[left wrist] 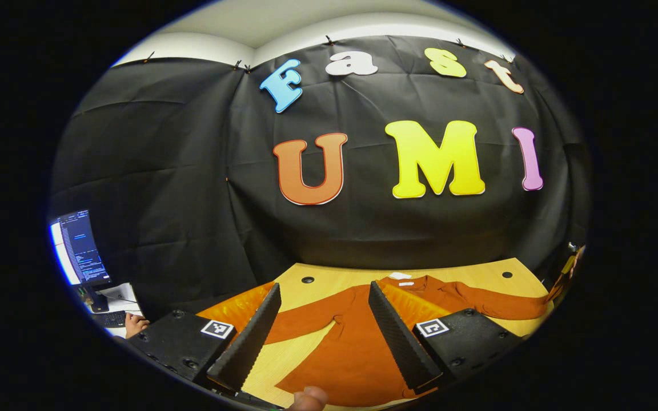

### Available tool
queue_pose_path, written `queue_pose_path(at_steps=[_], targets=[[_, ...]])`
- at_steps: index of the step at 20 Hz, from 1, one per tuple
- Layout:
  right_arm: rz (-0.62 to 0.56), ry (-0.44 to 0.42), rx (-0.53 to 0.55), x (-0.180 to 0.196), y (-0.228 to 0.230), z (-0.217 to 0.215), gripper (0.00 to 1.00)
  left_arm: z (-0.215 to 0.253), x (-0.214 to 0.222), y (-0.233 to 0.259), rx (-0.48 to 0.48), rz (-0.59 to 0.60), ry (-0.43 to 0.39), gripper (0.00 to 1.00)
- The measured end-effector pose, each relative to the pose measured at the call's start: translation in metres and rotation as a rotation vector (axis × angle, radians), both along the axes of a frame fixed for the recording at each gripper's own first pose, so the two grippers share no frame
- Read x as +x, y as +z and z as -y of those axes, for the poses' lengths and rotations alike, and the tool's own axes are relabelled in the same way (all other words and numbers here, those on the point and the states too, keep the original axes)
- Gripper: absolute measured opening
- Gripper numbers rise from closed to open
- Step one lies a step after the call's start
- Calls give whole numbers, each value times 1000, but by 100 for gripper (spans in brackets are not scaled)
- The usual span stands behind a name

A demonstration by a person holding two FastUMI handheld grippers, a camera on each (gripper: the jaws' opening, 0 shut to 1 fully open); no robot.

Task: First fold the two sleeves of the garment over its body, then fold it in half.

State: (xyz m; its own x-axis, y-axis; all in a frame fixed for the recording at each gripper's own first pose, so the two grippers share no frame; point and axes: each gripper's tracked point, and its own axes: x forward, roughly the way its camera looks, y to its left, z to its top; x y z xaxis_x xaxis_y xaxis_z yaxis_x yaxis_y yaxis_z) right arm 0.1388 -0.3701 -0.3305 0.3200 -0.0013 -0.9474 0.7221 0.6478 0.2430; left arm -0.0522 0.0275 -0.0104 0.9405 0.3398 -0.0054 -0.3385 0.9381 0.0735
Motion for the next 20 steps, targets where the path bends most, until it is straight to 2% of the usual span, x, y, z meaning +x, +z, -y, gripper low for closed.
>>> queue_pose_path(at_steps=[4,9,12,20], targets=[[65,12,-31,12,50,-23,3,-14,2,-9,-24,-1,-43,100],[158,84,-89,41,115,-77,0,-36,2,-11,-37,10,-99,100],[198,138,-93,64,147,-126,0,-52,-3,-13,-46,11,-118,100],[236,317,-125,119,184,-290,0,-90,-10,-26,-83,47,-145,100]])
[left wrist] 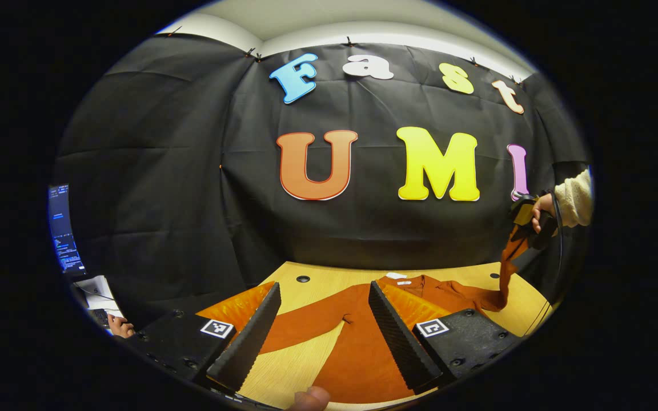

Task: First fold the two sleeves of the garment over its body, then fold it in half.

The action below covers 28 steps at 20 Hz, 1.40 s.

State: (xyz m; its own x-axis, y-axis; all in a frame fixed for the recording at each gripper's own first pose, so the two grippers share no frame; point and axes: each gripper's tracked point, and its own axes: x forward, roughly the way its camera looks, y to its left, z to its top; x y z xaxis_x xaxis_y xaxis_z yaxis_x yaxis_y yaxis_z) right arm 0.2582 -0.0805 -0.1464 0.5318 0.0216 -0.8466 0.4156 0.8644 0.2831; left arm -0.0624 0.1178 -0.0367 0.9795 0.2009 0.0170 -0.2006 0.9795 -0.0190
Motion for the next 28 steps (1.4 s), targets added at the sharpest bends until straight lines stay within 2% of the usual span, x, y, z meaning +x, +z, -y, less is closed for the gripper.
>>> queue_pose_path(at_steps=[4,9,11,14,16,21,25,28], targets=[[10,131,-32,23,13,-95,0,-10,7,-19,-25,-11,-17,100],[-9,299,-41,38,-4,-222,0,-23,11,-33,-39,-12,-37,100],[-33,344,-20,39,-16,-272,0,-28,12,-34,-36,-17,-41,100],[-47,406,-48,49,-39,-325,0,-44,10,-33,-40,-6,-10,100],[-64,406,-54,55,-63,-358,0,-54,10,-38,-51,-14,7,100],[-138,470,-129,54,-127,-406,0,-62,1,-57,-59,-61,15,100],[-149,496,-183,55,-152,-420,1,-73,-10,-66,-73,-88,49,100],[-144,496,-179,57,-155,-423,3,-76,-14,-72,-79,-103,59,100]])
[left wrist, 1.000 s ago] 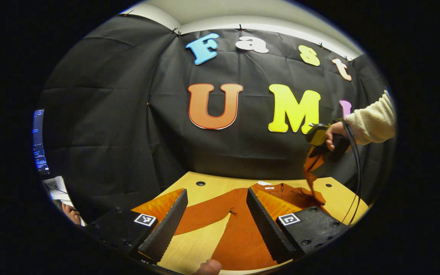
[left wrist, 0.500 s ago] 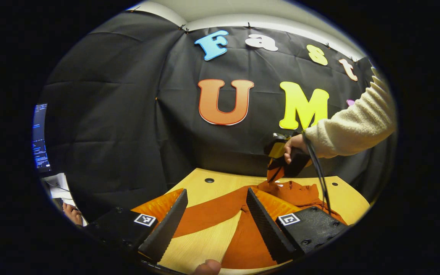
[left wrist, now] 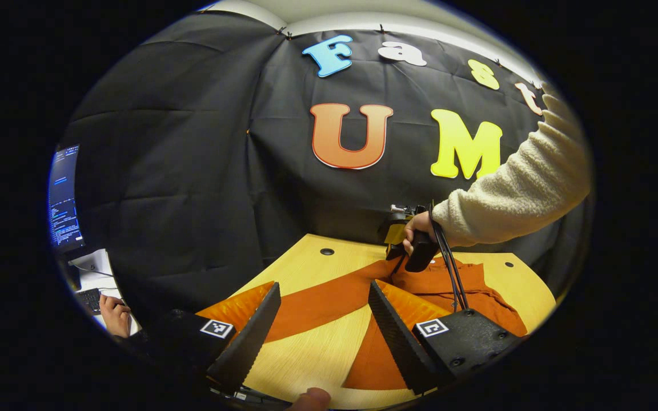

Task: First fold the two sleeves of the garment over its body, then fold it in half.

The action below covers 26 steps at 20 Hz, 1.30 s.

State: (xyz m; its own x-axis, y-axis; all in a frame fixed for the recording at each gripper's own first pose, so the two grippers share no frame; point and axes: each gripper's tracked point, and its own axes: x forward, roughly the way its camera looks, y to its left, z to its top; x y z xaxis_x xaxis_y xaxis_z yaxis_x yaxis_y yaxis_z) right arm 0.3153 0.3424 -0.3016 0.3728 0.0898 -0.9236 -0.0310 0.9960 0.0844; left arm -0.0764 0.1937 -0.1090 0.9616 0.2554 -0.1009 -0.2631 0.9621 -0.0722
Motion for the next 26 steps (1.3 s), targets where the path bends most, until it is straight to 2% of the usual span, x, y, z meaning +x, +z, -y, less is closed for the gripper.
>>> queue_pose_path(at_steps=[1,2,5,7,8,12,15,20,24,26], targets=[[0,1,6,0,1,-1,4,2,-1,0,-2,-4,0,100],[-2,-4,8,-1,3,0,10,2,-1,-1,0,-6,4,100],[-4,-6,55,-2,6,-7,12,4,-1,1,-11,-4,26,100],[3,5,98,-3,15,-12,24,11,-3,3,-17,-3,22,100],[12,8,112,-2,20,-12,26,13,-2,2,-10,-8,21,100],[44,59,157,-10,42,-14,99,10,2,0,-11,-37,56,100],[93,95,195,-18,71,-7,99,3,8,-2,-42,-59,100,100],[182,164,221,-45,123,33,99,-26,23,-6,-51,-97,195,100],[272,179,231,-77,153,87,99,-62,32,-38,-129,-174,293,100],[323,219,215,-97,162,115,99,-72,40,-51,-152,-222,319,100]])
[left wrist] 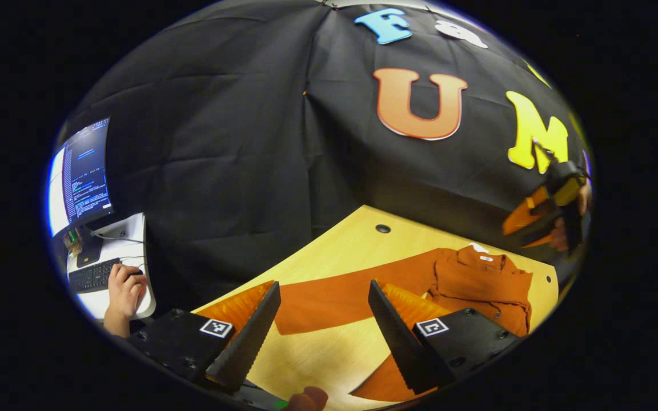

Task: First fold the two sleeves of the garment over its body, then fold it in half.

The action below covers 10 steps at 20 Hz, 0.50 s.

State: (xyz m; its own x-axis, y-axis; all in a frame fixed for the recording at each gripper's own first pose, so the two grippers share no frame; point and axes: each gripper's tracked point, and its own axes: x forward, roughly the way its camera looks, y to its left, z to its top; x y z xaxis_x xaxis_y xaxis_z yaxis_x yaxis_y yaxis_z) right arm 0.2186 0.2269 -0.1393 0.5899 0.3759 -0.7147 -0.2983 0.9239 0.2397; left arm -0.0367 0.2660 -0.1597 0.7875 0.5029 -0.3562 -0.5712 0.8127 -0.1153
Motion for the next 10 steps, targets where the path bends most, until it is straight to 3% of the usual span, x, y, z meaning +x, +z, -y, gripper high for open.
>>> queue_pose_path(at_steps=[3,6,10], targets=[[78,9,-41,-28,5,49,95,-25,12,-30,-63,-84,58,100],[118,-11,-48,-60,9,89,98,-48,23,-56,-131,-151,118,100],[121,-4,-75,-114,-5,123,95,-67,36,-85,-205,-246,201,100]])
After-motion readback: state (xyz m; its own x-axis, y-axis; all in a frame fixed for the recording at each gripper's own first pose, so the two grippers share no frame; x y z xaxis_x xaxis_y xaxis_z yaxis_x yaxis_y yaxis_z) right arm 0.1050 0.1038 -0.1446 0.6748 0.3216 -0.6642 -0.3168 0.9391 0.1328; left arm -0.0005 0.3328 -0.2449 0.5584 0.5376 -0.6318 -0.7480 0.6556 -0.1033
